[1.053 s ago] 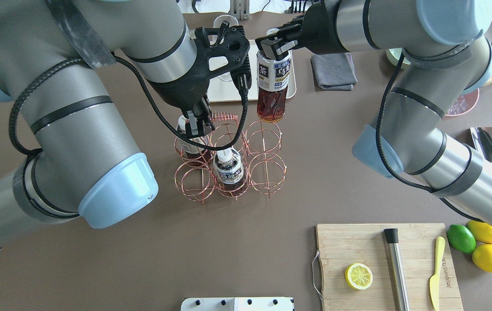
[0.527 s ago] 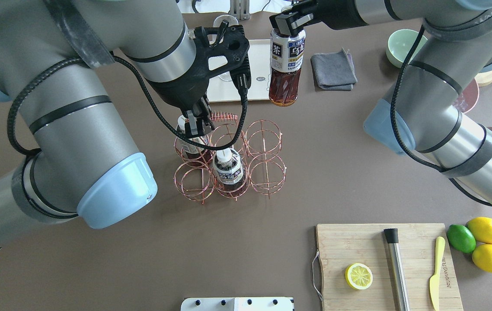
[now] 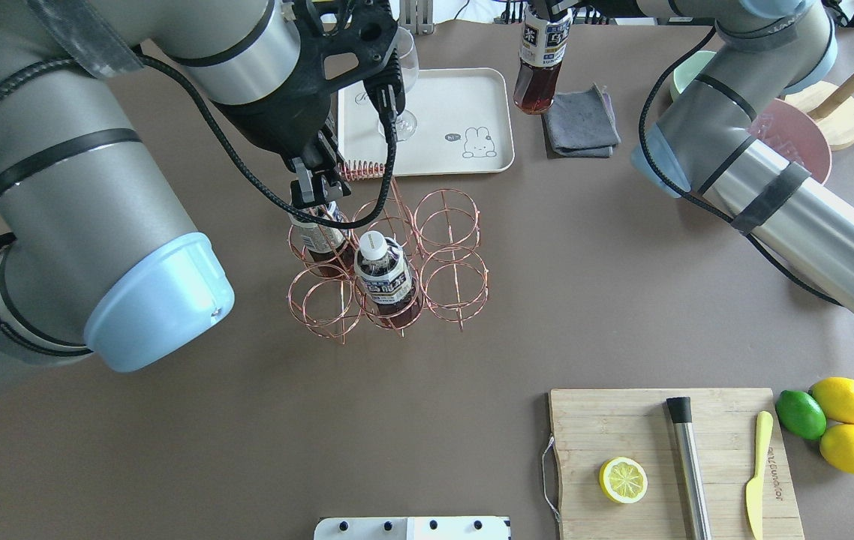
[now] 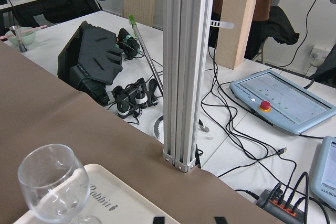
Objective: Take tea from basket to plate
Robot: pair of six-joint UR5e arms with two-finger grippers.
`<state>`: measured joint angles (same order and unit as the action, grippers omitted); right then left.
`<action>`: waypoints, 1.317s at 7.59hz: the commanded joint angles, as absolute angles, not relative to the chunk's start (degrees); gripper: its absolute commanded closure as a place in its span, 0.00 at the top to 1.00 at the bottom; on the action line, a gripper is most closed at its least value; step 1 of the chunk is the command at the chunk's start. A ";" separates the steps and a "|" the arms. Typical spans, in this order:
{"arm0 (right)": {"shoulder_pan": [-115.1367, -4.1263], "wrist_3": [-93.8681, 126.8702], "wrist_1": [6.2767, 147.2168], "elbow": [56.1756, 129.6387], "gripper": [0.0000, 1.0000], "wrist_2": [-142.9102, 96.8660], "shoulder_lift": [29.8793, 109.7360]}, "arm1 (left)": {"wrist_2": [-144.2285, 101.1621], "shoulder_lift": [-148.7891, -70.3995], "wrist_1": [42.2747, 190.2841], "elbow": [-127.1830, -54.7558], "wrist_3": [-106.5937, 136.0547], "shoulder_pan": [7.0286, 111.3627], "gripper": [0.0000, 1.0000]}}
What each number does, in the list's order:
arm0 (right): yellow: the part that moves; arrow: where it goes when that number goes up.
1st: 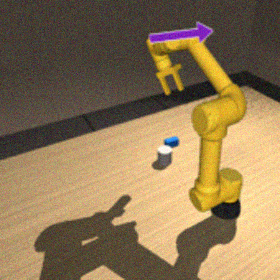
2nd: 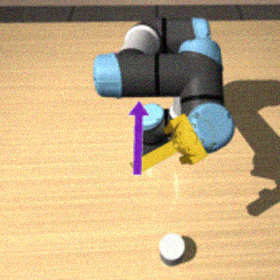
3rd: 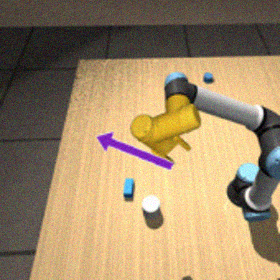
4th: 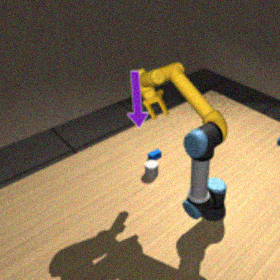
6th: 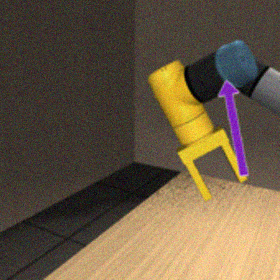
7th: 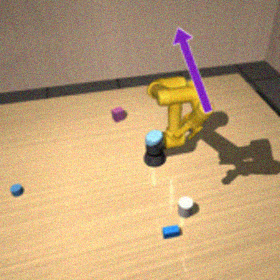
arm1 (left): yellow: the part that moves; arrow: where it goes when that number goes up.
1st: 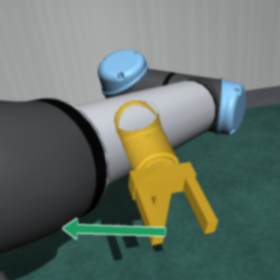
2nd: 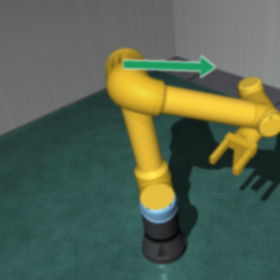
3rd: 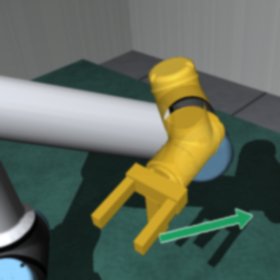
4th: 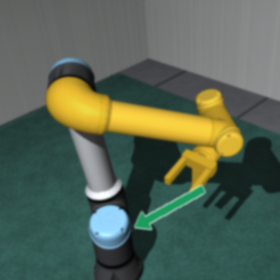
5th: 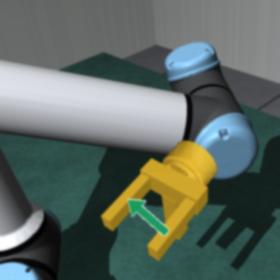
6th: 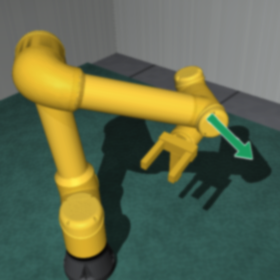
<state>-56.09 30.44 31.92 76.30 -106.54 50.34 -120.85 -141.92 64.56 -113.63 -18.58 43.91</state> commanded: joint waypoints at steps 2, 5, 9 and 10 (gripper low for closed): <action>-49.33 33.66 29.44 70.94 0.00 -95.40 46.15 | -125.30 -137.56 64.07 -116.37 -22.30 53.14 0.00; -47.64 33.66 29.27 67.34 0.00 -91.07 43.78 | -130.76 -130.37 63.90 -117.24 -33.53 63.42 0.00; -45.00 33.58 23.12 60.73 0.00 -87.45 42.10 | -133.51 -122.10 57.67 -116.90 -56.02 76.00 0.00; -44.74 33.57 23.12 60.47 0.00 -87.36 42.10 | -133.51 -120.51 57.22 -115.94 -59.90 78.55 0.00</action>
<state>-45.32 33.62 23.96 61.41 -87.76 42.09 -133.36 -123.56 59.03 -116.98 -51.92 73.98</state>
